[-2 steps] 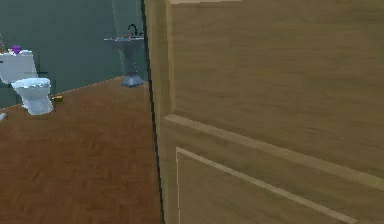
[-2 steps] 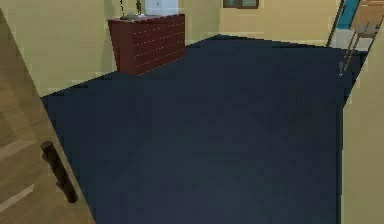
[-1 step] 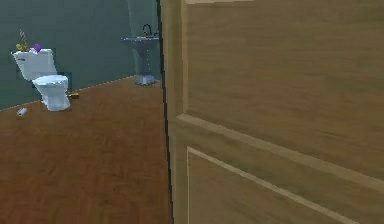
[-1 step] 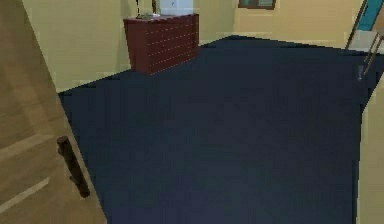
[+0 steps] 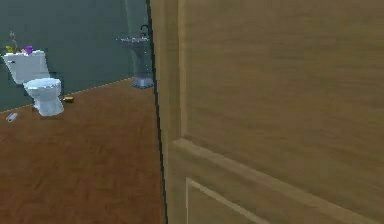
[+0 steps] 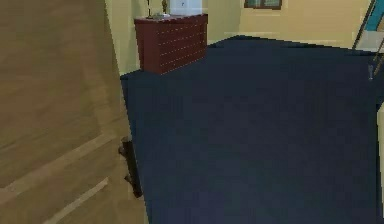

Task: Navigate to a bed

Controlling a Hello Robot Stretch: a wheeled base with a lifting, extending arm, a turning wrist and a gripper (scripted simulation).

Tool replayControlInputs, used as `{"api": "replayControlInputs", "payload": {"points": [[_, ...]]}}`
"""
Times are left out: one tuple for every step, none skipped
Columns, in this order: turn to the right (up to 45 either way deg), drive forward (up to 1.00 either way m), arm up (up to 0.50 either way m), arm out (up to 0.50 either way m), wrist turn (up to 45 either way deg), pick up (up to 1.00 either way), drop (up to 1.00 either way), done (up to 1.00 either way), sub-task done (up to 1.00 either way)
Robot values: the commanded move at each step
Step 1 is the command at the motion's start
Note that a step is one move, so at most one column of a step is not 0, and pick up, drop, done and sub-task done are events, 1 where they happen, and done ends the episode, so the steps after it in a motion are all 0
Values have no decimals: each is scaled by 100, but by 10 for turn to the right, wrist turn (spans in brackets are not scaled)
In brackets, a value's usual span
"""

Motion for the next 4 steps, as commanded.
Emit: {"api": "replayControlInputs", "payload": {"points": [[-450,0,0,0,0,0,0,0,0],[0,30,0,0,0,0,0,0,0],[-90,0,0,0,0,0,0,0,0],[0,45,0,0,0,0,0,0,0]]}}
